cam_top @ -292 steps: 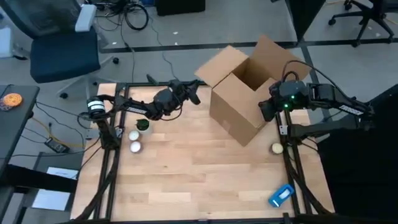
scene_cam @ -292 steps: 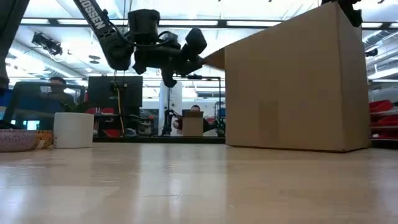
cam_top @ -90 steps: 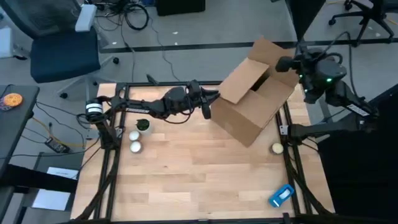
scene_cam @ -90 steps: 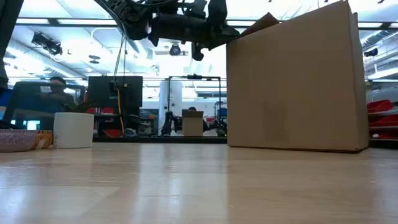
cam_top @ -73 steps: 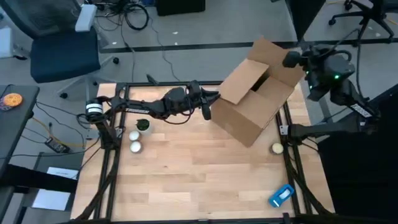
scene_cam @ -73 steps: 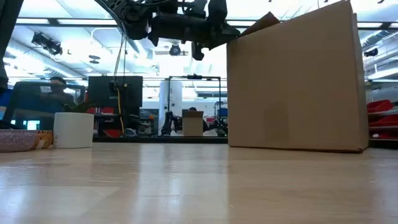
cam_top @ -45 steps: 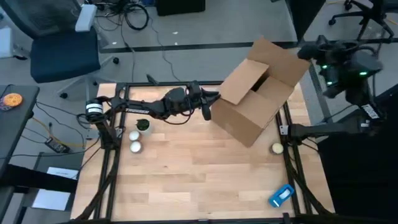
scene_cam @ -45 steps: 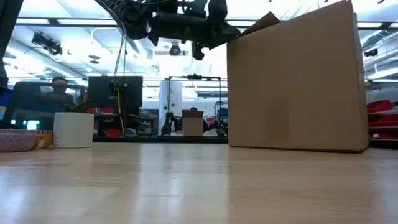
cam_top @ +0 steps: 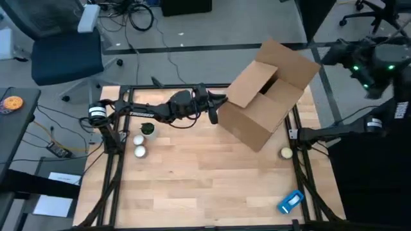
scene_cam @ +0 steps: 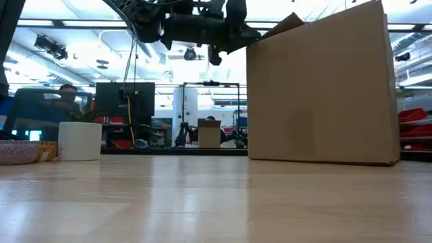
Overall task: Wrap mug
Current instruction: Close the box
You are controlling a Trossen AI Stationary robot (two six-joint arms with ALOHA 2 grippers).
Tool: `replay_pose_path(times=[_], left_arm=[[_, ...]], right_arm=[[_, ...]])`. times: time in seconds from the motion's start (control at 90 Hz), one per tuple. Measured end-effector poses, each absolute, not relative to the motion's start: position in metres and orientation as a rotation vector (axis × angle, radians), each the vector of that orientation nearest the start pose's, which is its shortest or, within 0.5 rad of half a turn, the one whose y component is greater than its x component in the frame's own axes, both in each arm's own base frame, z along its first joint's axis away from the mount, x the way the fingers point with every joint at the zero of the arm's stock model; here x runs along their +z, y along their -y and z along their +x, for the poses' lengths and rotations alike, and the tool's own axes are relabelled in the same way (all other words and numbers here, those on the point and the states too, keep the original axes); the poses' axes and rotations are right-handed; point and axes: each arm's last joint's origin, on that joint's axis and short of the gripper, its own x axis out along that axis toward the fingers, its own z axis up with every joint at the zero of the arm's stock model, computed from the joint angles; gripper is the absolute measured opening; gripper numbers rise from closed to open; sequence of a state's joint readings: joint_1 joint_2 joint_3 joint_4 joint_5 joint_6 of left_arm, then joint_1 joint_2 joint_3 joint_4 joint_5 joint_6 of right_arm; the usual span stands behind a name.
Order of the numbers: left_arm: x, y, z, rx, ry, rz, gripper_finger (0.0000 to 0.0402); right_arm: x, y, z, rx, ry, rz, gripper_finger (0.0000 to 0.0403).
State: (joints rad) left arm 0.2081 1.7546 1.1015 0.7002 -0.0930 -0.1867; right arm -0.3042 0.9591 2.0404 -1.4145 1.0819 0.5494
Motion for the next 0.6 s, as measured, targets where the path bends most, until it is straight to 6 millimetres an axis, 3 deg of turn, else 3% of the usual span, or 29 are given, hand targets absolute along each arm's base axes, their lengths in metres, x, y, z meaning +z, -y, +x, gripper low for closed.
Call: replay_pose_path(times=[0.133, 0.256, 0.6], left_arm=[[0.266, -0.084, 0.387, 0.296, 0.075, -0.183, 0.0053], [0.267, -0.084, 0.387, 0.295, 0.078, -0.183, 0.0053], [0.267, -0.084, 0.387, 0.293, 0.087, -0.182, 0.0053]], right_arm=[[0.531, 0.018, -0.023, -1.393, 0.05, 0.415, 0.0], [0.524, 0.014, -0.03, -1.331, 0.009, 0.442, 0.0], [0.485, 0.025, 0.002, -1.387, -0.235, 0.332, 0.0]])
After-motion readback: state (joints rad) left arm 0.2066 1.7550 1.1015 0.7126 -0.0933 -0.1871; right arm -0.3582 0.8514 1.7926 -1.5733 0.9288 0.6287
